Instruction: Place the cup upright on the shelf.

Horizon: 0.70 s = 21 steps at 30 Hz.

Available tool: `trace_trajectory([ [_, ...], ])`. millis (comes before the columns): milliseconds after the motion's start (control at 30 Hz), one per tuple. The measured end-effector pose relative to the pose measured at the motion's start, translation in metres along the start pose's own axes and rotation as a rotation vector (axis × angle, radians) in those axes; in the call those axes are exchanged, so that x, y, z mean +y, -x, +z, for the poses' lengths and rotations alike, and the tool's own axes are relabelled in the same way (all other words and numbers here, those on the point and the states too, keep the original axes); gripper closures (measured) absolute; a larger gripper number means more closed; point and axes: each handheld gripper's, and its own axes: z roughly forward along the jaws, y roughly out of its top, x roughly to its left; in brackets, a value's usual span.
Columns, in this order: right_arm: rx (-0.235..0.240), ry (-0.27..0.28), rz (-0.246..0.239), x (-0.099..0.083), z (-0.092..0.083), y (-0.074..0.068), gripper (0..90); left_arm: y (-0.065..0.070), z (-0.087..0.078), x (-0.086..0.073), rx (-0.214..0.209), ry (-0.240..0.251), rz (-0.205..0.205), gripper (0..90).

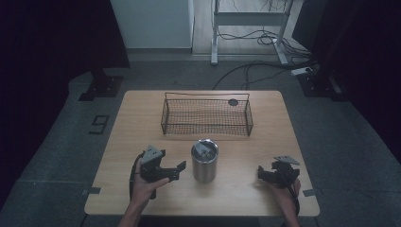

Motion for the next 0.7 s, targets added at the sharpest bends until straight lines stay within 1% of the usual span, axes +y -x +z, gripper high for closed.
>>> trace_trajectory([
  [133,0.0,0.0,0.0,0.0,0.0,0.0,0.1,0.005,0.005,0.003,-0.012,-0.003,0.009,3.8],
  [267,0.0,0.0,0.0,0.0,0.0,0.0,0.1,0.011,0.01,0.005,-0.028,-0.01,0.034,3.7],
  [367,-0.001,0.0,0.0,0.0,0.0,0.0,0.1,0.013,0.012,0.006,-0.039,-0.009,0.037,3.6],
  [567,-0.001,0.0,0.0,0.0,0.0,0.0,0.1,0.018,0.016,0.007,-0.077,-0.012,0.037,1.7],
  [700,0.0,0.0,0.0,0.0,0.0,0.0,0.1,0.023,0.016,0.006,-0.094,-0.004,0.048,2.1],
])
